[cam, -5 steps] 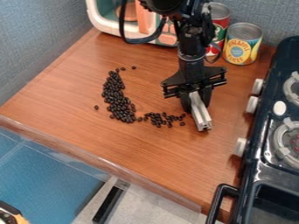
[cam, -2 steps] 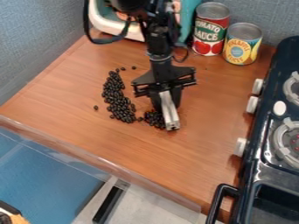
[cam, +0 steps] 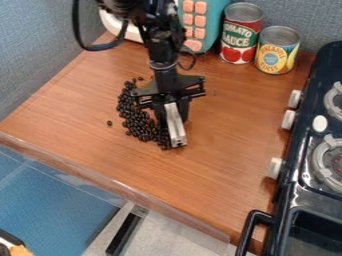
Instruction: Sweep into pile
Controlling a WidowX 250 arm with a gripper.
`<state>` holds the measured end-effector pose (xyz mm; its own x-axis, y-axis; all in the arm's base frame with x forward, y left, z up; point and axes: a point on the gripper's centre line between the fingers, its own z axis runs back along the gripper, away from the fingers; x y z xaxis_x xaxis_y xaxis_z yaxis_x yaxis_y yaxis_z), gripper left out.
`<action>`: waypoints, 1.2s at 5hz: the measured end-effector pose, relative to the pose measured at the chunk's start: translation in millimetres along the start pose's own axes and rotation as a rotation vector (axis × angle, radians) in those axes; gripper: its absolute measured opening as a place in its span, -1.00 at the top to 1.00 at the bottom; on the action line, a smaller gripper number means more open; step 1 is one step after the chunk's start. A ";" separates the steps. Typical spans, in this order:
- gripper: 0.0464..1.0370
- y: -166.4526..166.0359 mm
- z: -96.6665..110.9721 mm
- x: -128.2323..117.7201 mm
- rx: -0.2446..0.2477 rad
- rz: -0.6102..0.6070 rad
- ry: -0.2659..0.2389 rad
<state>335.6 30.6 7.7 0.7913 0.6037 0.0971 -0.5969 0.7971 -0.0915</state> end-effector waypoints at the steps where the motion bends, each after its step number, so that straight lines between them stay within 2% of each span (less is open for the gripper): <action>1: 0.31 9.9 0.0 4.5 0.003 0.006 -0.022; 3: 0.31 23.6 0.4 10.1 0.007 0.015 -0.039; 4: 0.31 22.6 1.6 8.1 -0.012 0.016 -0.018; 6: 0.31 8.5 14.2 10.4 -0.053 0.072 0.060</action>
<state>336.9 43.9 22.0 0.7539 0.6563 0.0291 -0.6460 0.7487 -0.1486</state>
